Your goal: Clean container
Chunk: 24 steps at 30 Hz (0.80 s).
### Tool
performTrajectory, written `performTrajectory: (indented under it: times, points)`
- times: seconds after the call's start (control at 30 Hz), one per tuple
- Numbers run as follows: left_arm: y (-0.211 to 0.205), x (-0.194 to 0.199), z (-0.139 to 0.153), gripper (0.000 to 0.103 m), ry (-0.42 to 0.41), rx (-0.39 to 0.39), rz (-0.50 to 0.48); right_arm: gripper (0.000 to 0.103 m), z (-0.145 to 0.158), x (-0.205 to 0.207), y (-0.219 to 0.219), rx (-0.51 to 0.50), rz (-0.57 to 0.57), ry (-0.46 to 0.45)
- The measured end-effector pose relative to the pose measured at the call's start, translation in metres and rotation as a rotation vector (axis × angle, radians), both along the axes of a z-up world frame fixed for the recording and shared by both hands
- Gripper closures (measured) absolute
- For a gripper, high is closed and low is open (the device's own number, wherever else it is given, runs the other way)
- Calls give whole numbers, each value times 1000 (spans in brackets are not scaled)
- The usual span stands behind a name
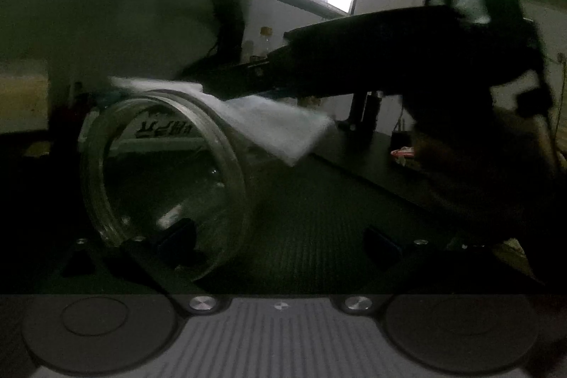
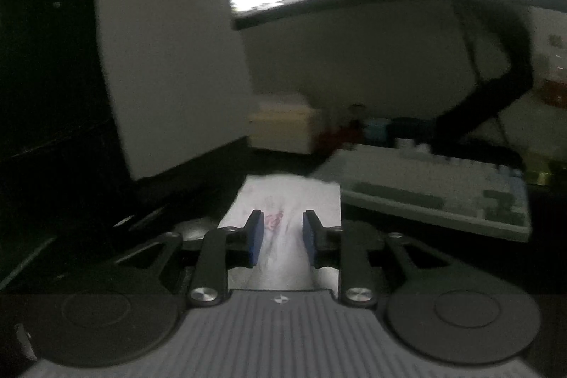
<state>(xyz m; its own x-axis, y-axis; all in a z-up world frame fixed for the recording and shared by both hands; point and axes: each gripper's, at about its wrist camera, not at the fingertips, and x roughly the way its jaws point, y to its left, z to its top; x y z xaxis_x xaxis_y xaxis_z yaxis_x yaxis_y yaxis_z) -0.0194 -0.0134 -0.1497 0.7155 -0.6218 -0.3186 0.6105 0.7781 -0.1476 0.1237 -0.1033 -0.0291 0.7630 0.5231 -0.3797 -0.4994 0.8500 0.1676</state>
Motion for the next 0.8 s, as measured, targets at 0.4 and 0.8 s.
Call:
performTrajectory:
  times: [0.4,0.8]
  points:
    - [-3,-9,-3,0,-11,20,-10,74,-8,-28,-7,46,-5,-29]
    - [-9,-9,-4,1,-19,21,2,73,-9,-38,-2,56,78,-41]
